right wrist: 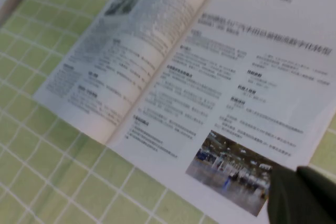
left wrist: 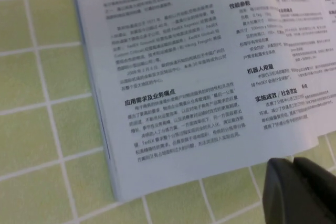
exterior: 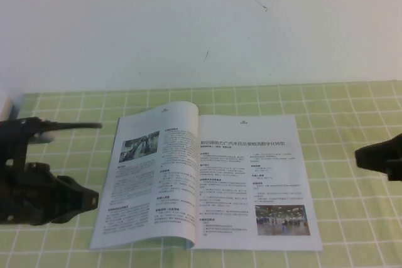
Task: Close book
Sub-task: 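Close the open booklet and leave it lying on the table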
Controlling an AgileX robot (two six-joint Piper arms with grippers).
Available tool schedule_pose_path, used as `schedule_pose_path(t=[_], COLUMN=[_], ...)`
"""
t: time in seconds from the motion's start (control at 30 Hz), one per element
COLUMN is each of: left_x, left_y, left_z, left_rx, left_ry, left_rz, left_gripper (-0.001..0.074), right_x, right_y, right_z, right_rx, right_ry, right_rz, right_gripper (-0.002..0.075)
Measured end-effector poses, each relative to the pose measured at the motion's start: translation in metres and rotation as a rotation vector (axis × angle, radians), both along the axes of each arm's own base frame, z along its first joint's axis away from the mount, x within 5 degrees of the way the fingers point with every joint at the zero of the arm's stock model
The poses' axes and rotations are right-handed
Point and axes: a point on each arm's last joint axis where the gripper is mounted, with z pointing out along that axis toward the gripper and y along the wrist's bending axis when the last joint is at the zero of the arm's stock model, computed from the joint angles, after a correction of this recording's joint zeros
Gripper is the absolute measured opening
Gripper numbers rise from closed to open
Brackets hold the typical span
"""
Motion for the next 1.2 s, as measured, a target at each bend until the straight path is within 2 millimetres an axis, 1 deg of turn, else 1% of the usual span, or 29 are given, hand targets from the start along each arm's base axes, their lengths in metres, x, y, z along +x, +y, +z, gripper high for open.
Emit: schedule_pose_path(t=[0.03,0.1,0.2,0.3,0.4,0.5,0.6,0.7,0.83,0.9,0.97,1.1,1.2], left_x=[0.007,0.023,0.046,0.066,0.082,0.094,0.107,0.119,0.134,0.143,0.15,0.16,0.162], left_y=[-0.001,-0.003,-0.002,0.003,0.01,0.014,0.015,0.013,0.0,-0.009,-0.013,-0.024,-0.033], left_z=[-0.002,-0.005,-0.002,-0.003,-0.005,-0.007,-0.012,-0.023,-0.039,-0.051,-0.059,-0.073,-0.088], left_rx=[-0.006,-0.008,0.011,0.063,0.115,0.151,0.162,0.194,0.328,0.405,0.455,0.501,0.508], left_ry=[0.016,0.049,0.045,0.023,0.003,-0.005,0.006,0.032,0.065,0.092,0.106,0.124,0.151], left_rz=[-0.015,-0.05,-0.069,-0.022,0.041,0.073,0.08,0.059,-0.008,-0.018,-0.001,0.005,0.004], left_gripper=[-0.0004,-0.0004,-0.0004,-0.0004,-0.0004,-0.0004,-0.0004,-0.0004,-0.0004,-0.0004,-0.0004,-0.0004,-0.0004], right_x=[0.006,0.02,0.04,0.058,0.071,0.082,0.089,0.092,0.093,0.094,0.093,0.094,0.094], right_y=[0.005,0.018,0.039,0.056,0.07,0.078,0.079,0.078,0.078,0.078,0.078,0.078,0.078], right_z=[-0.004,-0.019,-0.043,-0.065,-0.087,-0.108,-0.127,-0.141,-0.145,-0.145,-0.145,-0.145,-0.145], right_rx=[-0.015,-0.068,-0.161,-0.236,-0.3,-0.348,-0.393,-0.43,-0.446,-0.449,-0.447,-0.444,-0.443], right_ry=[0.016,0.058,0.109,0.14,0.164,0.187,0.212,0.236,0.242,0.247,0.254,0.263,0.265], right_rz=[0.027,0.098,0.178,0.206,0.236,0.254,0.271,0.293,0.31,0.315,0.316,0.31,0.311], right_gripper=[-0.0004,-0.0004,-0.0004,-0.0004,-0.0004,-0.0004,-0.0003,-0.0004,-0.0003,-0.0003,-0.0003,-0.0003,-0.0003])
